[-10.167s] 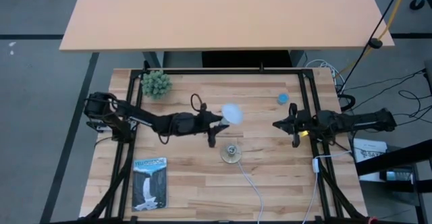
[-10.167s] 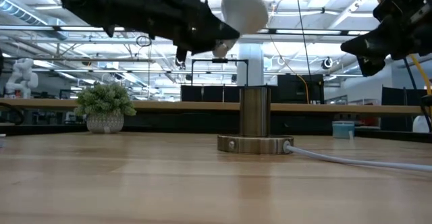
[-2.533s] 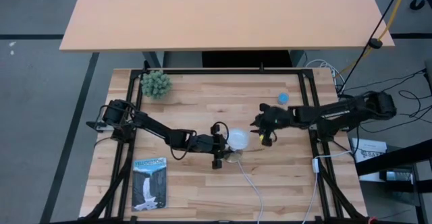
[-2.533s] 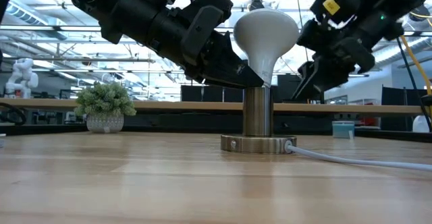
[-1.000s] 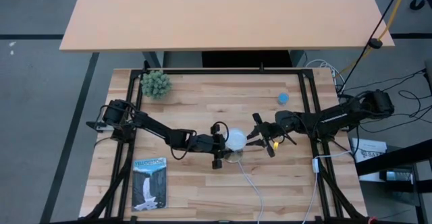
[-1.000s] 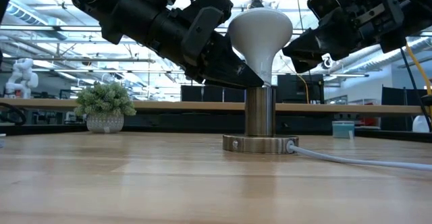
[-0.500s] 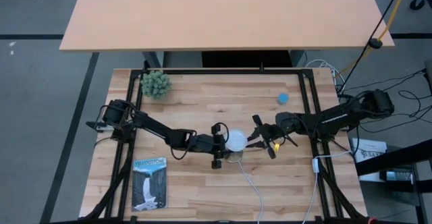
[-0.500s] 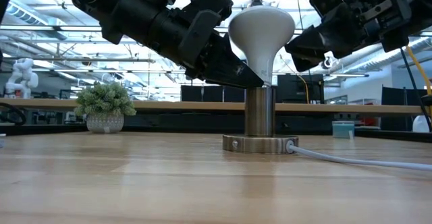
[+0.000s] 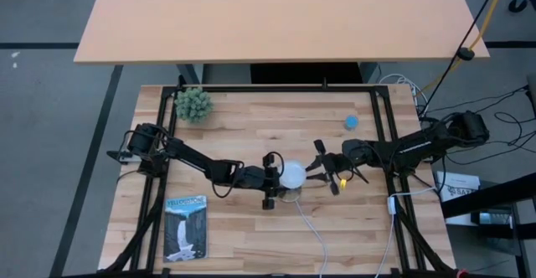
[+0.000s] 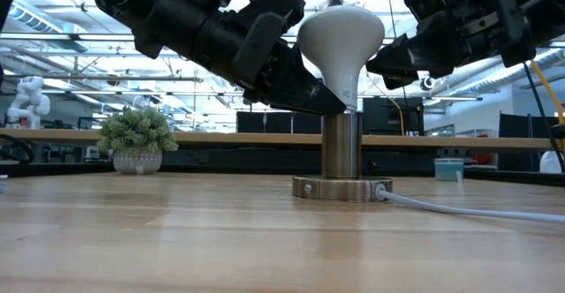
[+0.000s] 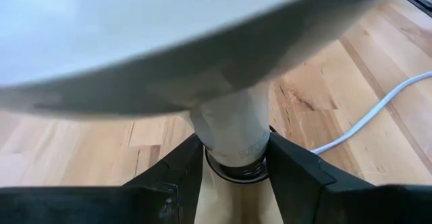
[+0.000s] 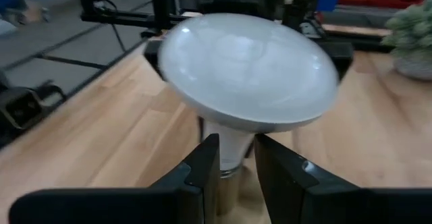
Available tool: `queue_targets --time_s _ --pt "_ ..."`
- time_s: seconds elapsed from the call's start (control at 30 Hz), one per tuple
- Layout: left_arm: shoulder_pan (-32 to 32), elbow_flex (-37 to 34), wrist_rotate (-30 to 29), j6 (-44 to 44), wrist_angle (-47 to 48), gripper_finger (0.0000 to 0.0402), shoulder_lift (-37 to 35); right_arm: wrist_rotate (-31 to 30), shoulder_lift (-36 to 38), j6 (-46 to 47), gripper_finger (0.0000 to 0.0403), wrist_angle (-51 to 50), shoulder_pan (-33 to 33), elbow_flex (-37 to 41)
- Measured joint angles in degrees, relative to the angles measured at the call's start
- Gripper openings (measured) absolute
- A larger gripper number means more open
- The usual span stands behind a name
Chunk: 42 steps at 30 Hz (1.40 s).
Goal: Screw lightbulb
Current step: Insert the lightbulb into the desk lamp
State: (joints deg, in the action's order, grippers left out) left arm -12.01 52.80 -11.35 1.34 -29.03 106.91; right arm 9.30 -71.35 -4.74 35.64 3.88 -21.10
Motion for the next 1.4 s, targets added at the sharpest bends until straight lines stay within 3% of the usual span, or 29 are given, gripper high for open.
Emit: queue_targets --time_s 0.1,1.1,1.4 --pt "0.0 0.0 0.1 0.8 -0.1 0.0155 0.0 -2.0 0.0 -1.4 0.0086 0.3 0.0 0.0" --pt "0.0 0.0 0.0 -0.5 0.0 0.0155 0.0 -1.5 0.0 -0.4 0.0086 1.8 1.5 0.0" --pt "0.1 0.0 0.0 -1.2 0.3 0.0203 0.0 -1.5 0.0 0.9 0.0086 1.5 1.5 0.0"
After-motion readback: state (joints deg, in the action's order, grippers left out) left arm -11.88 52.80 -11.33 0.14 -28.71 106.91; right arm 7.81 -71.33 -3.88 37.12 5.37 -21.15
